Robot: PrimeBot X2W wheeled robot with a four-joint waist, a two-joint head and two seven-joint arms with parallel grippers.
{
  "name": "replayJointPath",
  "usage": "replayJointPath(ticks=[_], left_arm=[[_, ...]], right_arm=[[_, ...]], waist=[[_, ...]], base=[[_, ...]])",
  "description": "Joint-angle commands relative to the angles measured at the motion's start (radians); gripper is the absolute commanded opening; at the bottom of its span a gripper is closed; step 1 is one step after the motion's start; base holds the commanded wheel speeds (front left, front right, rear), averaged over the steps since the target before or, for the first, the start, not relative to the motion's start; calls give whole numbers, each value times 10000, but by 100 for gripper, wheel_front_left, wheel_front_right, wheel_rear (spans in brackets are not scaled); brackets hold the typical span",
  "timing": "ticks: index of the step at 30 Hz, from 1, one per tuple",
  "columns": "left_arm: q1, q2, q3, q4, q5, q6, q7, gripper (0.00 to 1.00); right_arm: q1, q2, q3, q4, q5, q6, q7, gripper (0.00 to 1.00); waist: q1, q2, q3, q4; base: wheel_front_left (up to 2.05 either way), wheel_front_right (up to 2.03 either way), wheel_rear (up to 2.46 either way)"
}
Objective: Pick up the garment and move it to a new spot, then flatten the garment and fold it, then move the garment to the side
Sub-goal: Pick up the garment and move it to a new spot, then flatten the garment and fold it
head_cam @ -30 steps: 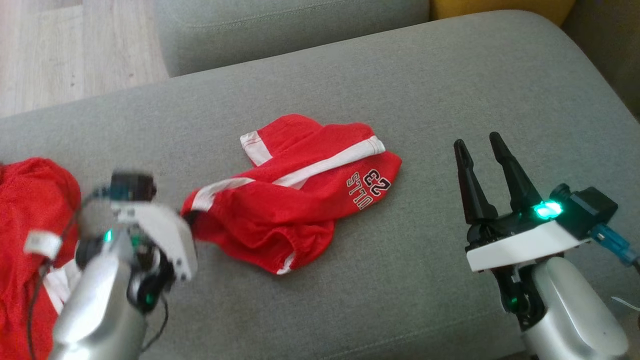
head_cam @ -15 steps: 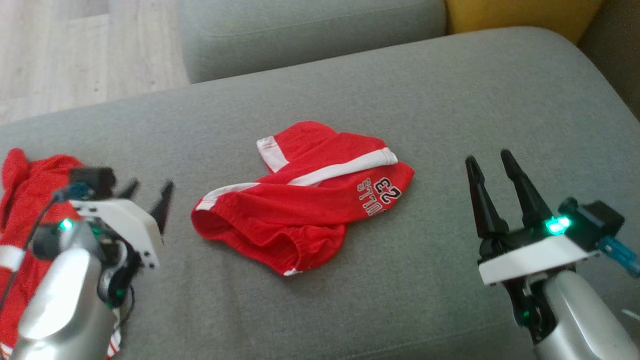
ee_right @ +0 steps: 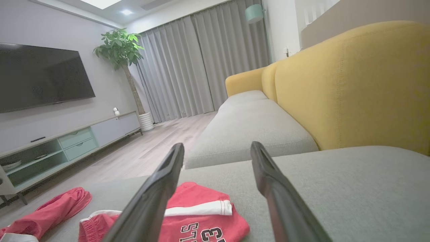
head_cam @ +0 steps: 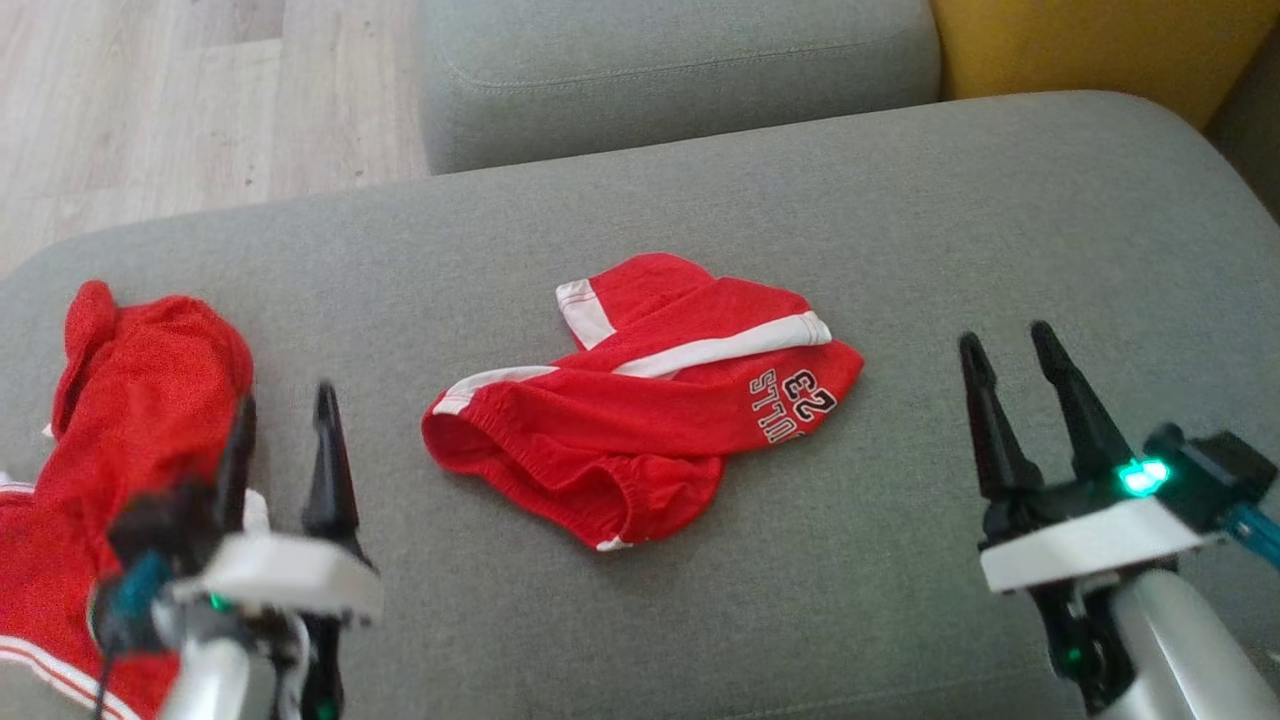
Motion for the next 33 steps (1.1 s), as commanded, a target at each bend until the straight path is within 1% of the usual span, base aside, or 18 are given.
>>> replayJointPath(ticks=[1,4,6,10,16,22,33], left_arm=[[-374,69,384,-404,72,50,-158,100],[229,-330,223,-392,130,70,-430,100],[424,-551,120,-333,145,10,-501,100],[427,-793,7,-263,225,-118,-558,100],[267,-935,105,-230,413,-256,-581,100],[291,-1065,299,-258,565,-380,-584,100],[311,-1215,356,17,651,-556,-577,100]], right_arm=[[-47,-94,71,-348,-46,-7,-109,100],[290,-110,-76,-301,-34,-7,-109,100],[378,-141,-112,-264,-30,-7,-109,100],[369,-213,-87,-214,15,-7,-109,100],[255,-363,-53,-77,100,-7,-109,100],[199,-385,17,20,142,-7,-109,100],[89,-459,227,194,252,-7,-109,100]], waist=[[0,0,6,25],[0,0,48,86],[0,0,66,133],[0,0,109,218],[0,0,142,270],[0,0,145,258],[0,0,185,242]], base=[[0,0,0],[0,0,0],[0,0,0],[0,0,0],[0,0,0],[0,0,0],[0,0,0]])
